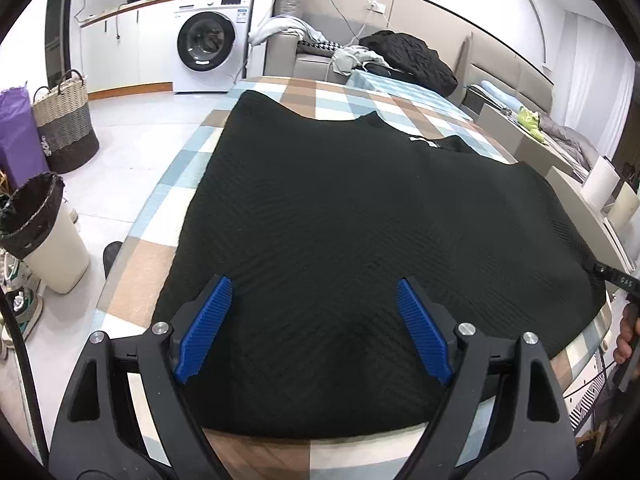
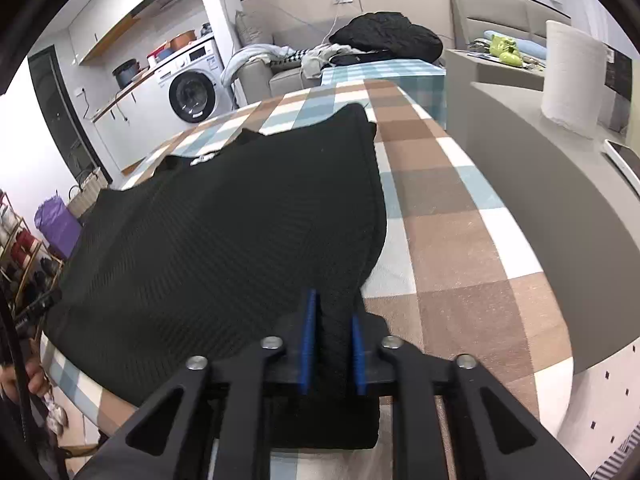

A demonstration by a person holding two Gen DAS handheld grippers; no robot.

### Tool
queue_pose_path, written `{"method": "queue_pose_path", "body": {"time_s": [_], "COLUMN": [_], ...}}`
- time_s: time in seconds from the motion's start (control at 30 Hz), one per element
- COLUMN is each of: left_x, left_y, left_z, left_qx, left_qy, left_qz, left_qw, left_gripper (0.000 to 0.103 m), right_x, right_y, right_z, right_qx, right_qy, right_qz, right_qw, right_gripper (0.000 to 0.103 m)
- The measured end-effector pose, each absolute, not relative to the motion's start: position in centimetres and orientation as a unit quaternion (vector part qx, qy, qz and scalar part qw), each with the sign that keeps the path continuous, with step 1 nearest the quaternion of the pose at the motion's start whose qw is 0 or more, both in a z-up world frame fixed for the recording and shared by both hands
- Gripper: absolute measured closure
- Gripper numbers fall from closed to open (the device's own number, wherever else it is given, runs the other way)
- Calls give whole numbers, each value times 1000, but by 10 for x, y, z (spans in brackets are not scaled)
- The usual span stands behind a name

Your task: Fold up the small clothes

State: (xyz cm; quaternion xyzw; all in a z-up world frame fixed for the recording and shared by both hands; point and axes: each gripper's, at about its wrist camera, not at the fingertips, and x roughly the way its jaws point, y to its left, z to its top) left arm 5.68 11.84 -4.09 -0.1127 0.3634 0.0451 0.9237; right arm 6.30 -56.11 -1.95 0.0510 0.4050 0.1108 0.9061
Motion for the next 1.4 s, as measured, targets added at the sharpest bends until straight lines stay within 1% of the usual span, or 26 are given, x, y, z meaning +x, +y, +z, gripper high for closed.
{"method": "queue_pose_path", "body": {"time_s": [0.03, 0.07, 0.1, 0.13, 0.17, 0.2, 0.23, 0.27, 0.3, 0.37, 0.5, 0.57, 0.7, 0.77, 0.87, 1.03, 1.13, 1.23, 1.3, 1.4], "left_x": [54, 51, 48, 45, 43, 41, 39, 39, 38, 35, 39, 41, 46, 49, 57, 62, 59, 56, 54, 52], "left_y": [119, 119, 119, 119, 117, 115, 112, 110, 106, 98, 77, 63, 40, 31, 18, 7, 12, 11, 1, -19], "left_z": [-41, -40, -40, -39, -39, -38, -37, -37, -36, -37, -42, -46, -52, -55, -57, -60, -60, -57, -55, -55], "left_qx": [-116, -116, -115, -113, -110, -108, -106, -104, -99, -96, -94, -69, -24, -16, -9, 5, -4, -16, -20, -1], "left_qy": [361, 360, 358, 357, 356, 356, 355, 356, 358, 359, 376, 378, 384, 388, 392, 390, 392, 395, 392, 389], "left_qz": [46, 46, 47, 51, 50, 48, 43, 39, 35, 26, 3, 2, -8, -8, -18, -22, -28, -31, -55, -89], "left_qw": [924, 925, 925, 926, 926, 927, 928, 928, 928, 928, 922, 923, 923, 921, 920, 921, 919, 918, 918, 917], "left_gripper": [20, 20, 20, 20, 20, 20, 20, 20, 20, 20, 20, 20, 20, 20, 20, 19, 19, 19, 19, 19], "right_x": [62, 59, 56, 53, 49, 46, 43, 40, 37, 34, 34, 35, 28, 29, 35, 27, 21, 25, 24, 15], "right_y": [-563, -566, -568, -568, -564, -559, -554, -549, -543, -528, -497, -481, -447, -438, -430, -421, -429, -443, -443, -426], "right_z": [-16, -11, -6, -1, 4, 8, 12, 14, 16, 16, 7, -2, -16, -22, -34, -44, -45, -47, -45, -40], "right_qx": [54, 58, 66, 70, 69, 64, 61, 60, 61, 51, 36, 22, -44, -61, -57, -115, -122, -93, -85, -92], "right_qy": [399, 390, 377, 368, 363, 360, 356, 352, 349, 352, 357, 366, 359, 363, 383, 370, 365, 381, 385, 373], "right_qz": [102, 91, 80, 81, 89, 98, 105, 113, 122, 146, 178, 187, 197, 201, 204, 196, 198, 188, 182, 210], "right_qw": [910, 915, 920, 923, 925, 926, 927, 927, 927, 923, 916, 911, 911, 908, 899, 901, 901, 900, 901, 899], "right_gripper": [70, 59, 56, 56, 53, 44, 39, 32, 26, 22, 18, 18, 18, 18, 17, 15, 14, 12, 12, 12]}}
